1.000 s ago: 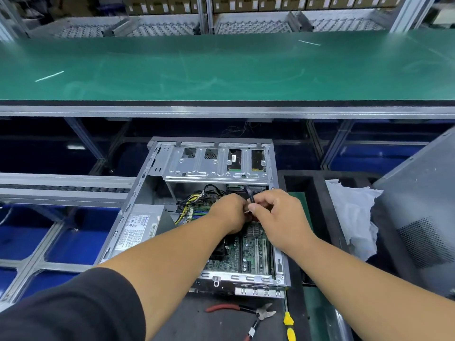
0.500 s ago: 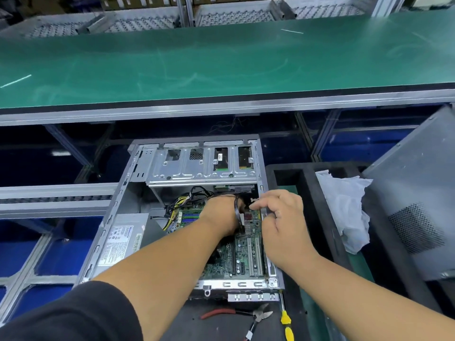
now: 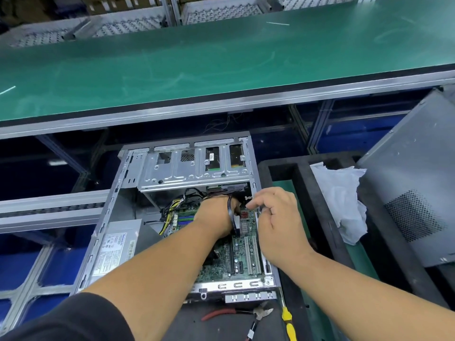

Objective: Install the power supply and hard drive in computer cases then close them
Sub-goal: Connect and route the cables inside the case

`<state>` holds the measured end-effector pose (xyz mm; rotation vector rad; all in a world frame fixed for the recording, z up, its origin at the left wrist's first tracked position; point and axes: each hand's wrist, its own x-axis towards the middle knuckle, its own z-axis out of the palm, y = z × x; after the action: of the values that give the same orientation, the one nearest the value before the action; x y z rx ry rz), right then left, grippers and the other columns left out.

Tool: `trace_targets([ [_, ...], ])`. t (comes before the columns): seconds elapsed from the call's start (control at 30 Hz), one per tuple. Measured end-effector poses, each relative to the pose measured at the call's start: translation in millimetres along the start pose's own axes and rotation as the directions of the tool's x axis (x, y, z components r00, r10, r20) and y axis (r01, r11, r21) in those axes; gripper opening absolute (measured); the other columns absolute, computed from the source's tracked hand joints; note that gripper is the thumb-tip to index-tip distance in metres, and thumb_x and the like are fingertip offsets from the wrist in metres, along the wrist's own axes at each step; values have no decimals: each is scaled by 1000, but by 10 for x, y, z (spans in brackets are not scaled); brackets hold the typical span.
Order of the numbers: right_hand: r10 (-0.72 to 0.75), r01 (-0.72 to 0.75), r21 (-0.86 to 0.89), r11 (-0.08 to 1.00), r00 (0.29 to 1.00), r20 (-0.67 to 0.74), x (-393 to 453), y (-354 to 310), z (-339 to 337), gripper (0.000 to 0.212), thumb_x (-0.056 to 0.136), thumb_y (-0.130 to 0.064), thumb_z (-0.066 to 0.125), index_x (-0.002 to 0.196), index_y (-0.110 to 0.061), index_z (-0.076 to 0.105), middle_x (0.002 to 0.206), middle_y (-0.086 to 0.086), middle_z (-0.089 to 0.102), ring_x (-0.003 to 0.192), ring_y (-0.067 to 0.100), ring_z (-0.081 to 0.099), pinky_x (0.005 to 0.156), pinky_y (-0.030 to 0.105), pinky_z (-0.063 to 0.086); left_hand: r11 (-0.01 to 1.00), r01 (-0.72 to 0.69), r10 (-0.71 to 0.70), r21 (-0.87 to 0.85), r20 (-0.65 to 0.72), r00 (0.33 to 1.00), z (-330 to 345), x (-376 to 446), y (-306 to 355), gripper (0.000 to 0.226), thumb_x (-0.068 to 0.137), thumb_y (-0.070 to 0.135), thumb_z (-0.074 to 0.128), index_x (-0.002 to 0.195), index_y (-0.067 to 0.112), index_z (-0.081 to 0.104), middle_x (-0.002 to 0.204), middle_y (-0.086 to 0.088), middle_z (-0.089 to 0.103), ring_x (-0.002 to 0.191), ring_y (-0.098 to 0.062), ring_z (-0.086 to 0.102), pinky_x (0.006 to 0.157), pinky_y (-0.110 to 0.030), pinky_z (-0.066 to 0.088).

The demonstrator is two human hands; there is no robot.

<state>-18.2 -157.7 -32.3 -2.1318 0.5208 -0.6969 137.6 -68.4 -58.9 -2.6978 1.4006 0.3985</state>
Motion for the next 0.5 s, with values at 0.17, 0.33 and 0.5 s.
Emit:
trace_targets([
  [0.17, 13, -14, 44, 999, 1000, 21, -2, 10, 1, 48, 89, 5, 38, 92, -35, 65, 108, -20, 55, 112, 5, 47, 91, 8, 35, 996, -16, 13, 93, 34, 999, -35, -20, 66, 27, 80, 2, 63, 73, 20, 45, 68, -2, 51, 67, -30, 57, 61, -36, 54],
  [0.33, 57, -46, 131, 990, 995, -86, -11, 71, -49, 40, 99, 1, 41, 111, -31, 61, 115, -17, 50, 109, 5, 55, 93, 13, 43, 999, 23, -24, 23, 67, 997, -140, -108, 120, 22, 81, -2, 59, 94, 15, 60, 72, -4, 53, 80, -32, 65, 70, -38, 57],
  [0.5, 290, -273, -149, 950, 950, 113, -366, 754, -378, 32, 101, -6, 47, 108, -33, 62, 110, -13, 57, 98, 6, 60, 84, 21, 45, 937, 183, -162, -298, 93, 982, -140, -563, -65, 52, 93, -3, 43, 125, 32, 62, 93, -4, 71, 59, -10, 60, 46, -21, 43],
])
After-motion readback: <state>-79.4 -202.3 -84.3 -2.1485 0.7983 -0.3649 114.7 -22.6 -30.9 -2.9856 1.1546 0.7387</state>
